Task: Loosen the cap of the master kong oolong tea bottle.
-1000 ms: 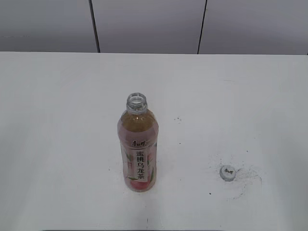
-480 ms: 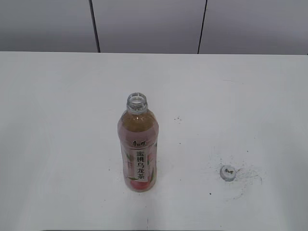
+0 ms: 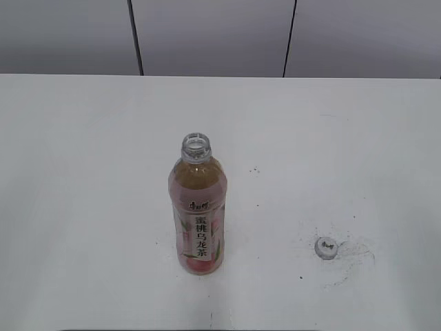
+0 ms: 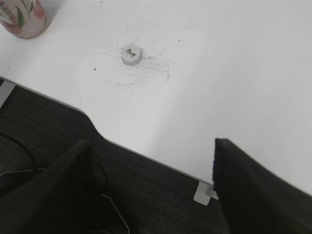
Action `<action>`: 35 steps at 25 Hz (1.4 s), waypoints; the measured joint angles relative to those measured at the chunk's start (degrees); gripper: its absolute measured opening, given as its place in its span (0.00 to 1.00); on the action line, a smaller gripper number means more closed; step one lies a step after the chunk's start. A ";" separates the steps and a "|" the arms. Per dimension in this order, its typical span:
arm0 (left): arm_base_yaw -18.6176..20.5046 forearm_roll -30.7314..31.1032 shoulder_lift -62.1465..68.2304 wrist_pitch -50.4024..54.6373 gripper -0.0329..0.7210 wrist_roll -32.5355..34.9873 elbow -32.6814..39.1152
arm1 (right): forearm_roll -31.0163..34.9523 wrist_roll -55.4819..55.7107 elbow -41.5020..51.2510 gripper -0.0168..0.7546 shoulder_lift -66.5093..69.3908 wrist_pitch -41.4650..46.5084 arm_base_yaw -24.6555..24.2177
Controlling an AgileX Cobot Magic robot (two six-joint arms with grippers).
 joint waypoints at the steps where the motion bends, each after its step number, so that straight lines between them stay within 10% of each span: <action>1: 0.00 0.00 0.00 -0.05 0.64 0.00 0.00 | 0.00 0.00 0.00 0.77 0.00 0.00 0.00; 14: 22.38 0.00 -9.59 0.03 0.62 0.00 0.00 | 0.06 0.00 0.05 0.77 -11.42 -0.30 -16.79; 35: 19.31 0.00 -9.64 -0.03 0.62 0.06 0.00 | 0.01 0.00 0.05 0.77 -16.34 -0.33 -18.50</action>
